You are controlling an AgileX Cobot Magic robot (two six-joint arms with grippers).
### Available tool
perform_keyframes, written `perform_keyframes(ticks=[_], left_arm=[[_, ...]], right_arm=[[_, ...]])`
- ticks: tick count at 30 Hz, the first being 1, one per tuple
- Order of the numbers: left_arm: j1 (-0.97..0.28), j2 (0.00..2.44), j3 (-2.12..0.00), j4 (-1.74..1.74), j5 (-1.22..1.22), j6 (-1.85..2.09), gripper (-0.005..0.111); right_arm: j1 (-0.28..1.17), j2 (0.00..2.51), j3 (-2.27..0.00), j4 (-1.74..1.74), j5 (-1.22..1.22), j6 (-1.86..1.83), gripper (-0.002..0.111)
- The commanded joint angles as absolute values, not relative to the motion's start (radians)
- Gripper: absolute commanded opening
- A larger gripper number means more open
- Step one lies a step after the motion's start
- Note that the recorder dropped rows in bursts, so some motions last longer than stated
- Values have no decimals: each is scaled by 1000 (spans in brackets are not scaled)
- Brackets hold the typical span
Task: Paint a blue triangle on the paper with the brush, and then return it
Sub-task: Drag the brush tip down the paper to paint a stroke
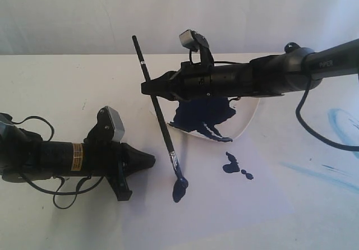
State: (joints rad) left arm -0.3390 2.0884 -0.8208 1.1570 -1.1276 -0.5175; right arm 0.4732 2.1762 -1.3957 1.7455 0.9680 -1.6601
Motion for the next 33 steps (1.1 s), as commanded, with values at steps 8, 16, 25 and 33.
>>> perform_keyframes(ticks=[8, 16, 25, 33], left_arm=[[-339, 2084, -816, 1172, -1114, -520, 0], [-339, 2084, -816, 1172, -1114, -520, 0], [-339, 2084, -816, 1172, -1114, -520, 0], [-339, 2084, -816, 1175, -1116, -520, 0]], right_arm=[[454, 2176, -1435, 1744, 904, -1699, 0], [436, 2176, -1439, 1744, 872, -1704, 0], [428, 2176, -1480, 1744, 847, -1704, 0], [428, 2176, -1489, 1744, 795, -1704, 0]])
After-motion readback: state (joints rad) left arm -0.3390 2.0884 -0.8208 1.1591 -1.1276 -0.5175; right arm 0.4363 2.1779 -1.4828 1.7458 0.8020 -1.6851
